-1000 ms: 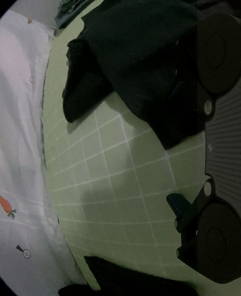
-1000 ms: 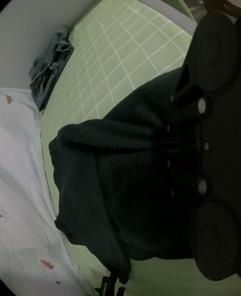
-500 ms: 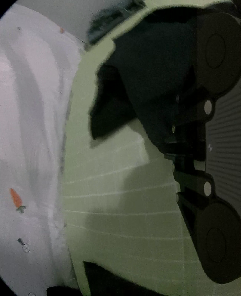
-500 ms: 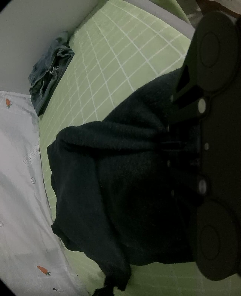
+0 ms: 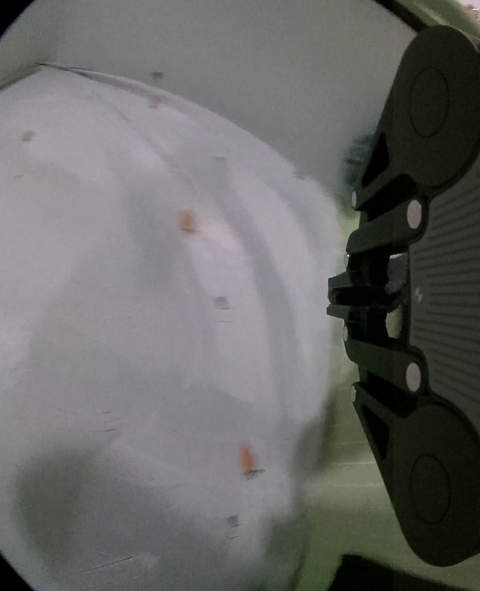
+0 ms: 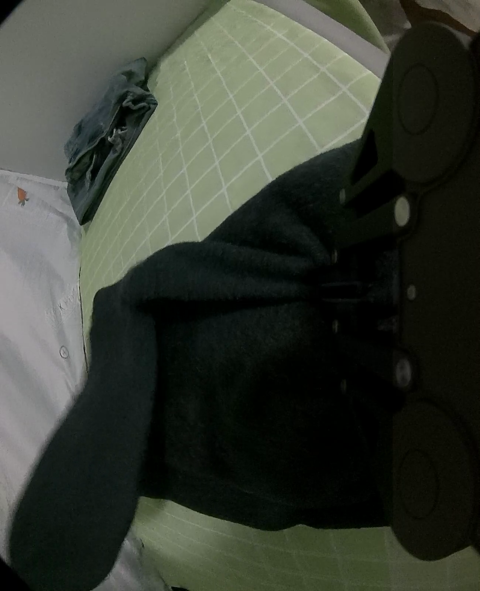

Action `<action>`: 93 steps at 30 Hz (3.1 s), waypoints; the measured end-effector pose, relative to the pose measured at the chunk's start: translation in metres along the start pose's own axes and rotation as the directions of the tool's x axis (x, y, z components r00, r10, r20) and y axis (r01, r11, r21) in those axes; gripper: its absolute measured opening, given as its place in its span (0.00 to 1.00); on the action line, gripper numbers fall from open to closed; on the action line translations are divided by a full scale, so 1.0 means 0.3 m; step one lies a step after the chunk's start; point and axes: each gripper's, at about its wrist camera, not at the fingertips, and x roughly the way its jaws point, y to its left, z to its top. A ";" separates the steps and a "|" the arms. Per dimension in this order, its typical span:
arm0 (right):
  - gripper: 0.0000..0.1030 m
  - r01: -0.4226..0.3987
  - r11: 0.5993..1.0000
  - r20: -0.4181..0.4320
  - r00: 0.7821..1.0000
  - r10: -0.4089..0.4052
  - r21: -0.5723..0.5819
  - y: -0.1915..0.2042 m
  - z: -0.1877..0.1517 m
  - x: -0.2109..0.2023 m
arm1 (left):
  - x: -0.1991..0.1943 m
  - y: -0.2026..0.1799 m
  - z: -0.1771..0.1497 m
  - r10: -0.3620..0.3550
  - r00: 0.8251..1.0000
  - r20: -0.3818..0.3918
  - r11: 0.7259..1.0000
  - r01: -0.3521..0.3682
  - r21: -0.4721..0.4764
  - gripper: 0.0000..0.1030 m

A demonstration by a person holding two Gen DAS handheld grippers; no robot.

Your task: Fold clothes

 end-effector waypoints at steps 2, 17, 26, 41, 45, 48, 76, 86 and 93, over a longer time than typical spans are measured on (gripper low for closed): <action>0.06 0.002 1.000 0.004 1.000 -0.002 -0.004 0.000 -0.001 0.001 | -0.024 0.030 0.022 0.071 0.997 0.037 0.997 -0.071 0.005 0.08; 0.07 0.022 0.999 0.019 1.000 -0.021 -0.026 0.014 -0.006 -0.005 | 0.142 0.423 -0.267 0.492 0.822 -0.287 0.861 -0.507 0.023 0.09; 0.07 0.026 1.000 0.036 0.999 -0.026 0.005 0.011 -0.017 -0.012 | 0.132 0.415 -0.329 0.455 0.829 -0.324 0.880 -0.474 0.023 0.06; 0.07 0.031 0.999 0.045 0.998 -0.032 0.035 0.007 -0.019 -0.017 | 0.216 -0.054 -0.635 0.024 0.734 -0.679 0.979 0.118 0.163 0.23; 0.09 0.053 0.998 -0.016 0.998 -0.053 0.045 0.022 0.010 -0.023 | 0.201 -0.018 -0.702 0.046 0.670 -0.741 0.981 0.112 0.161 0.37; 0.35 0.118 0.992 -0.065 0.991 -0.114 0.054 0.036 0.042 -0.045 | 0.174 0.025 -0.674 0.011 0.667 -0.745 0.985 0.123 0.124 0.53; 0.27 -0.454 0.819 0.029 0.879 0.475 0.350 0.417 0.193 0.118 | 0.190 0.308 -0.592 0.335 0.638 -0.693 0.942 -0.223 0.250 0.68; 0.04 -0.499 0.837 -0.009 0.858 0.514 0.225 0.434 0.239 0.079 | 0.196 0.297 -0.582 0.338 0.623 -0.706 0.941 -0.248 0.232 0.72; 0.04 -0.551 0.807 0.130 0.835 0.535 0.211 0.322 0.263 -0.082 | 0.132 0.208 -0.540 0.341 0.668 -0.662 0.940 -0.248 0.233 0.72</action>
